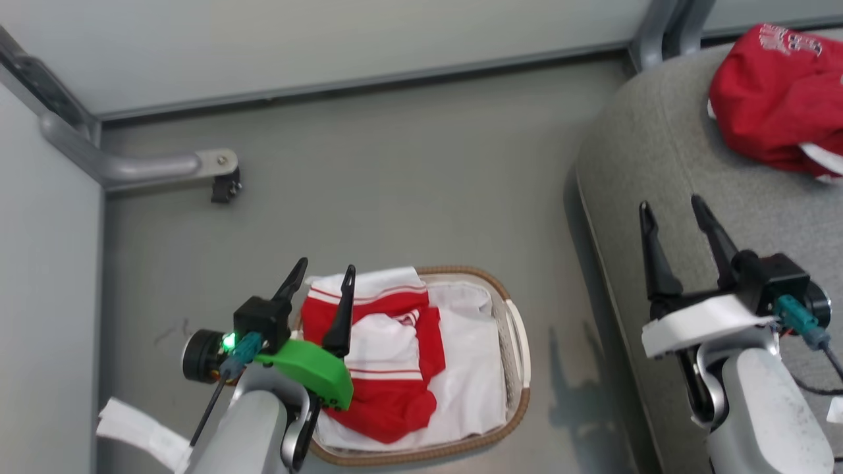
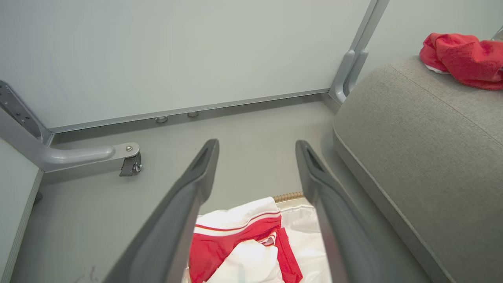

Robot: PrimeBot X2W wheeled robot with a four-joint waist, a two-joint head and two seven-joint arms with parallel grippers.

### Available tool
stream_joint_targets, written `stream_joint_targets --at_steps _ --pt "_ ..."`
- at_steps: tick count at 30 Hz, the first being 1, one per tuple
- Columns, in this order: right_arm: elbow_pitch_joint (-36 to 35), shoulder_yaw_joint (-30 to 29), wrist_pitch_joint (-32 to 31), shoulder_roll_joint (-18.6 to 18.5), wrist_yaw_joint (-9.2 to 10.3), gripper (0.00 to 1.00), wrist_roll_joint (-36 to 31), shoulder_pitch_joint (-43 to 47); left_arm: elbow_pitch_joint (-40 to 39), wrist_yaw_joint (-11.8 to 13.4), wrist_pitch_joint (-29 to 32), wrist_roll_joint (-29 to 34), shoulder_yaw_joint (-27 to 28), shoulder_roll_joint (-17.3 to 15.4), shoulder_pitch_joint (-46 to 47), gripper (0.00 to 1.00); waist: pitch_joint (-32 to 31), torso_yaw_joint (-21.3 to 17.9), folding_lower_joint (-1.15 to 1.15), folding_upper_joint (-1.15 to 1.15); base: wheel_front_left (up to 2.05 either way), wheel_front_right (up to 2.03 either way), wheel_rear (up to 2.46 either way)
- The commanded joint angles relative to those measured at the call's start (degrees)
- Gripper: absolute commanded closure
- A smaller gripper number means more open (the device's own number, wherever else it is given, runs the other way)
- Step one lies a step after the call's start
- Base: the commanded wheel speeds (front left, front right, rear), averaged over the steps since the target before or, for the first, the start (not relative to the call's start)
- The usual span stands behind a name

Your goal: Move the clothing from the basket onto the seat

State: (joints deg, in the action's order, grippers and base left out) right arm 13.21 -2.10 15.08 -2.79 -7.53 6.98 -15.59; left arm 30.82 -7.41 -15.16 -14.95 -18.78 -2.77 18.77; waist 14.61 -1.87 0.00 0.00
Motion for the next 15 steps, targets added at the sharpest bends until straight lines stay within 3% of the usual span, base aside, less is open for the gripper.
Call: stream_joint_targets --at_steps 1,15 --pt "-0.62 -0.30 0.14 -0.20 0.08 0.00 -0.42 -1.36 1.36 -0.12 0.02 0.40 -0.51 -0.24 2.04 0.00 8.21 -3.57 0.00 0.00 0.00 0.00 0.00" --pt "-7.66 0.31 0.14 -0.14 0.08 0.00 3.84 -8.95 21.76 -0.03 0.01 5.23 -12.64 -2.15 15.82 0.00 24.86 -11.94 0.00 0.00 0.00 0.00 0.00"
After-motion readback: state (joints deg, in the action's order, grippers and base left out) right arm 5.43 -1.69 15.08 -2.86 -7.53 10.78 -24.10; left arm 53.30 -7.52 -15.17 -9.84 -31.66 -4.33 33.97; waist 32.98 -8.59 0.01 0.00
